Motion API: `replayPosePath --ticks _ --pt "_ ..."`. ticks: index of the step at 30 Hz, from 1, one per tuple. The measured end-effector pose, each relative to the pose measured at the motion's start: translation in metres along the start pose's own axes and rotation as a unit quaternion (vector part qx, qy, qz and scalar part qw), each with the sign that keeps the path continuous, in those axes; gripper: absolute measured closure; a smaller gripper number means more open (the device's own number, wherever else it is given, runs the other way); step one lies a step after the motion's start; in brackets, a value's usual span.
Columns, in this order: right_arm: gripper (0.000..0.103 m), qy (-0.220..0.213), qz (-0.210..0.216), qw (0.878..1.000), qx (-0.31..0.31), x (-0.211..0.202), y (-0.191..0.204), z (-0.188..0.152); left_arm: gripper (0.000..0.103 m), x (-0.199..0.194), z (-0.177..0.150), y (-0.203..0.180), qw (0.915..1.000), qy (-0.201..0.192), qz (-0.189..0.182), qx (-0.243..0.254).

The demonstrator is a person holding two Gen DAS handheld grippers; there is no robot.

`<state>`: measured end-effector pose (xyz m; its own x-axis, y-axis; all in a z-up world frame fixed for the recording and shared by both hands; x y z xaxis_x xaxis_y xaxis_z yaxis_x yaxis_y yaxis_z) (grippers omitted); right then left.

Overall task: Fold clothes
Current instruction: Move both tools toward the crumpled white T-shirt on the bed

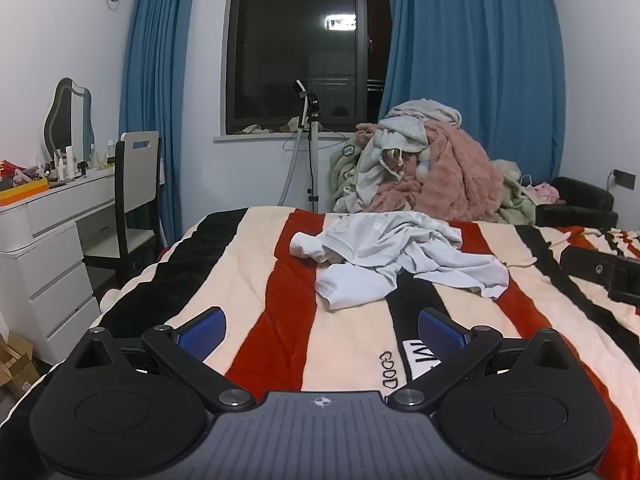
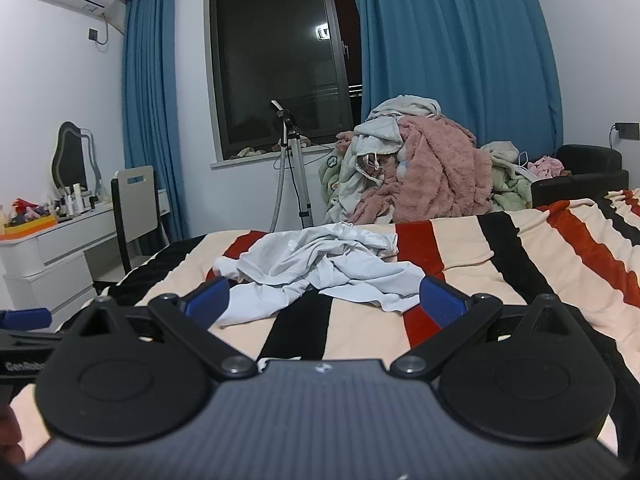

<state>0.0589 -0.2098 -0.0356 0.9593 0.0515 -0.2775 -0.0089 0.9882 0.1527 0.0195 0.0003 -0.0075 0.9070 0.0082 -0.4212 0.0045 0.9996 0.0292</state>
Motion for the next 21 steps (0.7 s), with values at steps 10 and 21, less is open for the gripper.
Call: replayPosePath --ticks 10,21 --pt "0.0 -0.001 -0.001 1.0 0.003 0.0 0.002 -0.001 0.0 0.012 -0.001 0.002 0.9997 0.024 -0.004 0.0" --pt "0.0 0.003 -0.028 1.0 -0.007 0.012 -0.002 -0.005 0.0 0.022 -0.014 0.0 0.9995 0.024 -0.01 -0.018"
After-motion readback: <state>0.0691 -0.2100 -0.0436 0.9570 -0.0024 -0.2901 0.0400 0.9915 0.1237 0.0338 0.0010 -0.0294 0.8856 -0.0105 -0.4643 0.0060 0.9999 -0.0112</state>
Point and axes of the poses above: each gripper's, at about its wrist camera, not at the fingertips, and x roughly the way its jaws point, y to its left, z to its top, the point moved 2 cm from there along x, roughly the way its jaws point, and after that the axes turned 4 degrees about y, right-handed, at the moved point
